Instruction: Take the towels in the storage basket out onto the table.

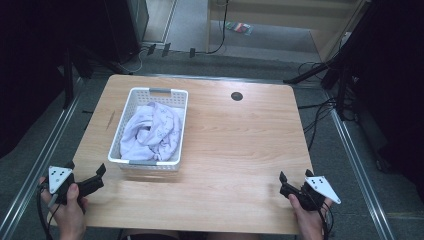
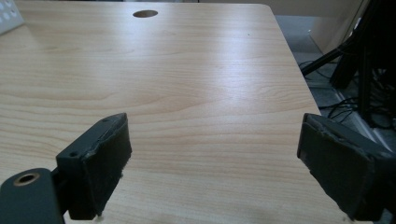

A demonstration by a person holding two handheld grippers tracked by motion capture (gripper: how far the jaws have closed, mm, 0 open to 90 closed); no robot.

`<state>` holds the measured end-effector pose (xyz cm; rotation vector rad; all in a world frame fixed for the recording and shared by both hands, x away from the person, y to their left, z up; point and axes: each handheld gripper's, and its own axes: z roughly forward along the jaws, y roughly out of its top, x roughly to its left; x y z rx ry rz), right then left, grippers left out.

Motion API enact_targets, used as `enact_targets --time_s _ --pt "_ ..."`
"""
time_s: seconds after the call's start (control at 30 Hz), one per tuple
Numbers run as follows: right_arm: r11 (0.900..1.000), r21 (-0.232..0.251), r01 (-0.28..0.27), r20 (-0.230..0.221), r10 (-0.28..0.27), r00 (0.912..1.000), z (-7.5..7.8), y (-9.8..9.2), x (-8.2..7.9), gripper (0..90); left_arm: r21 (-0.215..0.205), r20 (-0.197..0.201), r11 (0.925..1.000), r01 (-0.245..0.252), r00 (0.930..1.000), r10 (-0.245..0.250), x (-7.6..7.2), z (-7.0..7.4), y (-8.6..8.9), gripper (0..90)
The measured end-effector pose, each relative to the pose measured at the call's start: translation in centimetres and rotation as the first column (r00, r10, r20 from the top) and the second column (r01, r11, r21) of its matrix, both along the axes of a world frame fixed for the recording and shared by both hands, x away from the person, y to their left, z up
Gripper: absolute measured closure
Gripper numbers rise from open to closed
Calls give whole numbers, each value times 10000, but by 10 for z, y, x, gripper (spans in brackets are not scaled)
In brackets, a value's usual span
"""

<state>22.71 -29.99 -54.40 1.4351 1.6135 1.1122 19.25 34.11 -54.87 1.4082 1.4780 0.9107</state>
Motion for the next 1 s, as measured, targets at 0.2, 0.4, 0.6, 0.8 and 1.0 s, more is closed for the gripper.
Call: enact_targets --time_s 0.2,0.4,0.6,0.8,1.0 --pt "9997 -23 238 -77 -238 9997 -1 0 2 132 -389 -68 9992 101 9999 -104 -1 6 5 0" --pt "9987 -402 324 -115 -329 9994 -2 5 2 133 -902 226 9951 407 9990 -388 -8 24 6 0" --pt "9976 -250 647 -234 -652 9976 -2 3 4 139 -743 328 9948 702 9971 -680 -7 43 -2 0" --pt "9951 -736 657 -223 -675 9975 -2 7 3 140 -550 -210 9871 1505 9882 -1518 4 59 -14 0" --pt "9937 -1023 463 -109 -476 9988 -2 10 1 145 -250 -745 9755 2186 9727 -2198 24 83 -27 0"
